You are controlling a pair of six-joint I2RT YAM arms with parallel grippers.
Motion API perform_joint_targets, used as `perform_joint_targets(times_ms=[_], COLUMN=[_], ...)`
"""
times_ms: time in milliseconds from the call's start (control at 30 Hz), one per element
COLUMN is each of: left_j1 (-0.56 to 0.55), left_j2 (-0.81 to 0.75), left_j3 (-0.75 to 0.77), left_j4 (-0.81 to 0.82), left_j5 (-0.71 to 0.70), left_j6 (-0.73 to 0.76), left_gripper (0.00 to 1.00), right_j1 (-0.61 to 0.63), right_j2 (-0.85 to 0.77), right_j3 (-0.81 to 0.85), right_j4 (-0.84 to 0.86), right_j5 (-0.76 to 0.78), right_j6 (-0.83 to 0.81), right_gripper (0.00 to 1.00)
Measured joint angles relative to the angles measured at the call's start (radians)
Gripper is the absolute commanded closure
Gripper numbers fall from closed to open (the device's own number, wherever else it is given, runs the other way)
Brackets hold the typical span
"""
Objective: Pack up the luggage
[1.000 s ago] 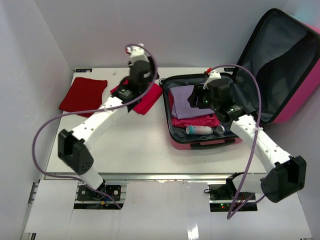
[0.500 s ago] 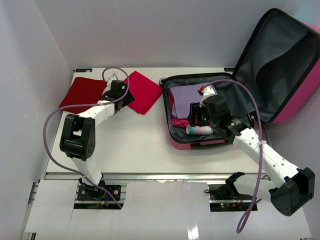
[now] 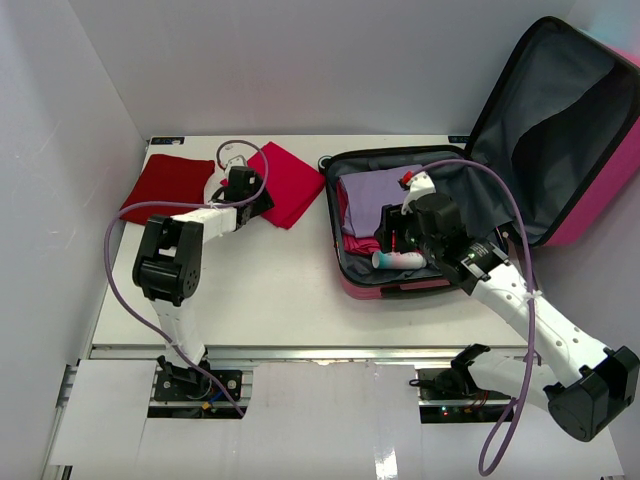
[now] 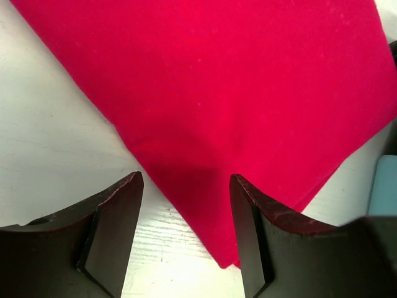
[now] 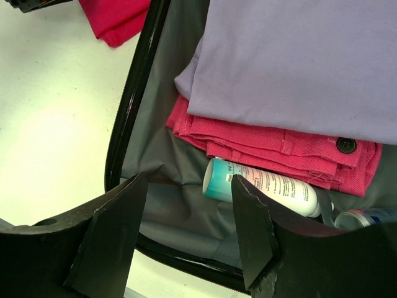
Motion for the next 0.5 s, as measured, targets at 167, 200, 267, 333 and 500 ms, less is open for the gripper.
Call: perform_joint_targets(times_ms=[167, 200, 267, 333, 500], left_j1=[0.021, 0.031, 0.054, 0.075, 0.123], left_j2=[0.005, 0.005, 0.005, 0.005, -0.005], left_j3=[-0.031, -0.036, -0.042, -0.042, -0.086], left_j4=[0.075, 0.087, 0.099, 0.111, 0.184], left_j5=[0.017, 0.025, 0.039, 0.045, 0.046], left_j6=[0.009, 0.008, 0.003, -0.006, -0.023], left_gripper=[0.26, 0.24, 0.23, 0.23, 0.22], right_j1=[0.01, 0.011, 0.013, 0.016, 0.021], right_j2=[0.0, 0.0, -0.001, -0.001, -0.004], right_j3=[-0.013, -0.014, -0.014, -0.014, -0.014], right_j4=[0.002, 0.0, -0.001, -0.001, -0.001], right_j5=[0.012, 0.014, 0.017, 0.02, 0.04], right_j6=[-0.007, -0.008, -0.011, -0.012, -0.015], right_gripper=[0.36, 0.36, 0.36, 0.36, 0.36])
